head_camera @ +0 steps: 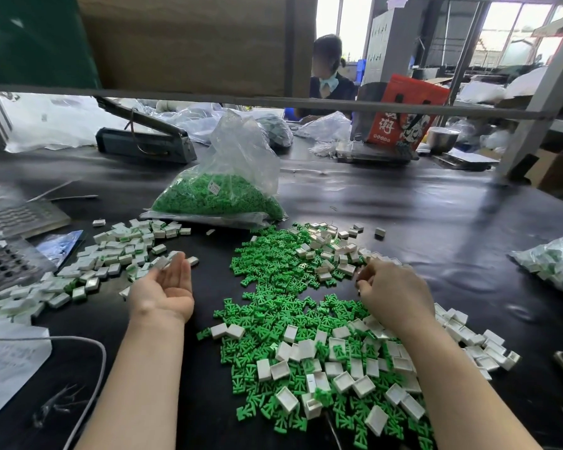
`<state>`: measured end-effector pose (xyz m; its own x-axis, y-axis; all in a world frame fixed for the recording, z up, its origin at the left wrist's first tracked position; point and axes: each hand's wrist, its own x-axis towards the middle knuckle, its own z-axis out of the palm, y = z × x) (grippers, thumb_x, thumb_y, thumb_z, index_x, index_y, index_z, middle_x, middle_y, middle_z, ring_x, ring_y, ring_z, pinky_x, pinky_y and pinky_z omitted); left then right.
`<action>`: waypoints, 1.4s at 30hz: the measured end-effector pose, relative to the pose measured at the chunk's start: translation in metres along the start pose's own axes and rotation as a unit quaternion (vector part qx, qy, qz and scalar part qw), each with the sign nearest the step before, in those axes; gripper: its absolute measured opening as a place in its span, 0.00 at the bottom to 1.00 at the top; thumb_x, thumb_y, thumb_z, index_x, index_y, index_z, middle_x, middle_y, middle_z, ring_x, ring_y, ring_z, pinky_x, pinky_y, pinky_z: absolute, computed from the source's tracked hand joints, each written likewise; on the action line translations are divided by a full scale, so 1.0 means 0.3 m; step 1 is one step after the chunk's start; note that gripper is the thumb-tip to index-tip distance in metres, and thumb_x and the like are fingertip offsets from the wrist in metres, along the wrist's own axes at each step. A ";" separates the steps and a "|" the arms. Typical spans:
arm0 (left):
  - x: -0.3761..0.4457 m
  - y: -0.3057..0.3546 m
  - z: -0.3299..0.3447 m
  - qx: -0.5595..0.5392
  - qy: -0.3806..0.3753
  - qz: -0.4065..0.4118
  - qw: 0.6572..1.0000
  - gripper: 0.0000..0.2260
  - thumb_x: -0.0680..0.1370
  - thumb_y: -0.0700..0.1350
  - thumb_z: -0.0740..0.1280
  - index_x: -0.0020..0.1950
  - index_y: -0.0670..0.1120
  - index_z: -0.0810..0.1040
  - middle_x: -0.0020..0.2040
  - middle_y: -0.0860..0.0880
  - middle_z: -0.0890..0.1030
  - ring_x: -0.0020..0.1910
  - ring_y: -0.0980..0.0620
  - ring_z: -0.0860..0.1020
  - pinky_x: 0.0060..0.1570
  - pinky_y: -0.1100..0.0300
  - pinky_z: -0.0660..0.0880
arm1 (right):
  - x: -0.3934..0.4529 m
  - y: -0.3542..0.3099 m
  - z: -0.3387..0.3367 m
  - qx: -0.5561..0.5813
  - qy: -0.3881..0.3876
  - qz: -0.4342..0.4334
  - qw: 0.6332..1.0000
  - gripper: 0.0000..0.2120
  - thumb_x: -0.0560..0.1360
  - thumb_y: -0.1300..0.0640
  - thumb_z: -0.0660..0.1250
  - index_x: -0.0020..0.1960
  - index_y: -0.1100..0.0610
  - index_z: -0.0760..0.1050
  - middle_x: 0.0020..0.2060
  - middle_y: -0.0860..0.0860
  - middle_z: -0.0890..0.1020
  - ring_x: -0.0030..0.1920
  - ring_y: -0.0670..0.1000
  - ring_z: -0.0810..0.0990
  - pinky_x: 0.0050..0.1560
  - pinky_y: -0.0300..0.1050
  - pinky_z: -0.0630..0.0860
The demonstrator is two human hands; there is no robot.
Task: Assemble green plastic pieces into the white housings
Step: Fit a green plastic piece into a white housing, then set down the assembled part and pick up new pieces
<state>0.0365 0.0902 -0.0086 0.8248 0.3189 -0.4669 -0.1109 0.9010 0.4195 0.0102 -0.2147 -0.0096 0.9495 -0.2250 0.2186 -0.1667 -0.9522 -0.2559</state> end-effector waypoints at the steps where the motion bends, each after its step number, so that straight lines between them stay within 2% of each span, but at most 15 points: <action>1: -0.002 -0.001 0.000 -0.009 -0.007 0.002 1.000 0.12 0.85 0.43 0.51 0.60 0.39 0.72 0.59 0.42 0.80 0.60 0.50 0.80 0.51 0.60 0.80 | 0.000 0.004 0.001 -0.032 0.008 0.004 0.999 0.10 0.77 0.50 0.62 0.56 0.50 0.78 0.49 0.51 0.82 0.54 0.54 0.75 0.47 0.47 0.68; 3: -0.009 -0.002 0.004 -0.016 -0.019 -0.001 1.000 0.14 0.85 0.45 0.50 0.61 0.39 0.70 0.52 0.42 0.81 0.55 0.49 0.82 0.44 0.60 0.81 | 0.001 0.014 0.001 -0.086 0.017 0.028 0.996 0.12 0.77 0.51 0.60 0.57 0.50 0.76 0.52 0.51 0.81 0.56 0.55 0.72 0.47 0.49 0.63; 6: -0.027 -0.013 0.012 0.013 -0.021 -0.015 1.000 0.13 0.84 0.44 0.54 0.47 0.40 0.74 0.38 0.46 0.83 0.38 0.52 0.84 0.34 0.61 0.81 | 0.010 0.043 -0.006 -0.120 -0.004 0.096 0.988 0.17 0.77 0.50 0.55 0.62 0.53 0.73 0.61 0.55 0.77 0.59 0.58 0.68 0.51 0.51 0.61; 11: -0.048 -0.048 0.020 0.080 -0.044 -0.052 0.994 0.11 0.82 0.40 0.59 0.42 0.42 0.77 0.29 0.49 0.81 0.27 0.56 0.81 0.30 0.64 0.80 | 0.004 0.095 0.003 -0.028 -0.101 0.169 0.980 0.23 0.81 0.47 0.49 0.74 0.52 0.62 0.72 0.62 0.66 0.69 0.66 0.63 0.67 0.57 0.63; 17: -0.071 -0.082 0.038 0.135 -0.070 -0.067 0.986 0.11 0.82 0.40 0.58 0.43 0.43 0.78 0.28 0.49 0.81 0.24 0.57 0.80 0.28 0.65 0.79 | 0.019 0.051 0.018 0.012 -0.105 0.040 0.994 0.15 0.81 0.55 0.55 0.61 0.54 0.76 0.57 0.56 0.81 0.52 0.56 0.77 0.50 0.48 0.75; 20: -0.086 -0.099 0.049 0.162 -0.080 -0.067 0.981 0.12 0.82 0.40 0.58 0.43 0.43 0.78 0.28 0.50 0.81 0.24 0.57 0.79 0.28 0.66 0.78 | 0.020 0.024 0.023 0.083 -0.104 -0.010 0.991 0.14 0.80 0.59 0.58 0.59 0.51 0.80 0.46 0.50 0.83 0.35 0.47 0.77 0.32 0.39 0.69; 22: -0.100 -0.110 0.052 0.180 -0.090 -0.075 0.977 0.11 0.82 0.40 0.58 0.44 0.43 0.79 0.28 0.50 0.81 0.24 0.57 0.79 0.28 0.66 0.78 | 0.020 0.016 0.021 0.139 -0.064 -0.017 0.988 0.12 0.79 0.60 0.60 0.55 0.52 0.81 0.43 0.49 0.84 0.32 0.44 0.75 0.30 0.37 0.68; 24: -0.110 -0.120 0.051 0.199 -0.100 -0.081 0.972 0.11 0.82 0.41 0.59 0.44 0.44 0.79 0.29 0.51 0.81 0.24 0.58 0.79 0.28 0.67 0.77 | 0.021 0.016 0.024 0.133 -0.025 -0.024 0.991 0.12 0.79 0.60 0.60 0.58 0.53 0.79 0.47 0.51 0.84 0.40 0.48 0.79 0.39 0.42 0.75; 25: -0.116 -0.124 0.052 0.208 -0.105 -0.081 0.969 0.11 0.82 0.41 0.59 0.44 0.44 0.79 0.29 0.51 0.81 0.24 0.58 0.78 0.28 0.67 0.77 | 0.021 0.019 0.030 0.116 -0.029 -0.031 0.992 0.15 0.79 0.60 0.59 0.63 0.53 0.77 0.55 0.52 0.82 0.50 0.51 0.79 0.50 0.47 0.77; 27: -0.126 -0.135 0.055 0.231 -0.113 -0.078 0.963 0.11 0.82 0.41 0.59 0.45 0.44 0.80 0.29 0.51 0.81 0.24 0.58 0.78 0.28 0.67 0.77 | 0.020 0.025 0.041 0.068 -0.089 -0.048 0.993 0.22 0.81 0.57 0.58 0.75 0.49 0.65 0.71 0.50 0.71 0.70 0.56 0.68 0.72 0.55 0.65; 29: -0.137 -0.148 0.060 0.257 -0.122 -0.074 0.956 0.11 0.81 0.41 0.60 0.45 0.44 0.80 0.29 0.51 0.81 0.25 0.58 0.78 0.27 0.67 0.76 | 0.022 0.024 0.047 0.029 -0.138 -0.049 0.989 0.24 0.82 0.55 0.55 0.78 0.46 0.59 0.76 0.47 0.64 0.75 0.55 0.59 0.75 0.56 0.58; 34: -0.160 -0.177 0.068 0.313 -0.146 -0.063 0.936 0.10 0.82 0.41 0.60 0.46 0.43 0.81 0.30 0.51 0.81 0.26 0.58 0.77 0.27 0.67 0.76 | 0.019 0.021 0.043 0.028 -0.053 -0.045 0.997 0.13 0.79 0.55 0.63 0.60 0.43 0.77 0.56 0.47 0.81 0.61 0.54 0.72 0.59 0.52 0.68; 38: -0.171 -0.205 0.066 0.377 -0.170 -0.044 0.910 0.09 0.81 0.41 0.61 0.47 0.43 0.81 0.32 0.51 0.82 0.30 0.57 0.77 0.30 0.65 0.76 | 0.005 0.016 0.033 0.044 -0.017 -0.052 0.998 0.08 0.77 0.58 0.66 0.53 0.48 0.79 0.47 0.47 0.83 0.53 0.52 0.77 0.52 0.45 0.69; 40: -0.178 -0.225 0.064 0.417 -0.198 -0.036 0.886 0.08 0.81 0.39 0.63 0.48 0.43 0.82 0.34 0.50 0.83 0.30 0.57 0.78 0.31 0.65 0.76 | 0.000 0.002 0.014 0.123 0.025 -0.073 0.989 0.07 0.76 0.58 0.69 0.53 0.49 0.79 0.44 0.45 0.84 0.49 0.50 0.81 0.49 0.42 0.71; 42: -0.190 -0.245 0.063 0.459 -0.233 -0.038 0.857 0.06 0.79 0.40 0.66 0.50 0.42 0.82 0.39 0.48 0.85 0.31 0.56 0.79 0.31 0.64 0.76 | -0.014 -0.032 -0.018 0.254 0.048 -0.099 0.961 0.11 0.73 0.56 0.74 0.53 0.48 0.78 0.42 0.43 0.85 0.42 0.47 0.83 0.49 0.50 0.79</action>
<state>0.0080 0.0001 0.0019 0.9657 -0.0759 -0.2482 0.2592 0.2353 0.9367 0.0064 -0.2056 -0.0030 0.9167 -0.0915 0.3889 0.1882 -0.7598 -0.6223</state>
